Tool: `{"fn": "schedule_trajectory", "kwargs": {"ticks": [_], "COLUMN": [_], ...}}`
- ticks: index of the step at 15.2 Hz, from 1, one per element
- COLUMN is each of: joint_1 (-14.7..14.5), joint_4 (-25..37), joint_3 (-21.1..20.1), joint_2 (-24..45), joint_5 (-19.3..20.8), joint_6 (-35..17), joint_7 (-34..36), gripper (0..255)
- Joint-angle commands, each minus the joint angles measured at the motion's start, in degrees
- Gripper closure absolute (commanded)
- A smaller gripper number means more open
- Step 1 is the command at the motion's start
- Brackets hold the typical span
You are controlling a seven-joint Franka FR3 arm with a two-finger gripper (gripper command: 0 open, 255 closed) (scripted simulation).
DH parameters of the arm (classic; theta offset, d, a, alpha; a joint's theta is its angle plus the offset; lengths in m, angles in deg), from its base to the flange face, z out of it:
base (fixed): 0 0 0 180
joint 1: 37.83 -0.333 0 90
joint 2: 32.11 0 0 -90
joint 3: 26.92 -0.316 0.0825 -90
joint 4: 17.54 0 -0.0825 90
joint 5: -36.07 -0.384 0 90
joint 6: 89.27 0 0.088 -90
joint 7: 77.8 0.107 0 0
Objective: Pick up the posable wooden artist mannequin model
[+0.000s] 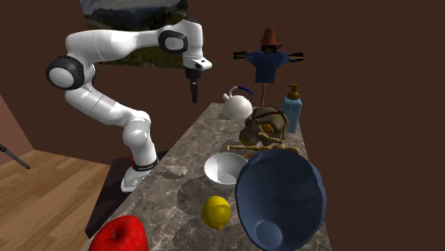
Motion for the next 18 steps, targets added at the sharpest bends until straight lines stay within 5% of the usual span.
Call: {"fn": "schedule_trajectory", "kwargs": {"ticks": [1, 10, 18], "joint_1": [0.0, 2.78, 4.05], "joint_4": [0.0, 3.56, 11.14], "joint_3": [0.0, 9.55, 17.82], "joint_2": [0.0, 11.52, 24.86], "joint_5": [0.0, 4.03, 3.56], "joint_6": [0.0, -8.08, -13.64], "joint_7": [0.0, -9.35, -17.99], "gripper": [0, 0, 0]}}
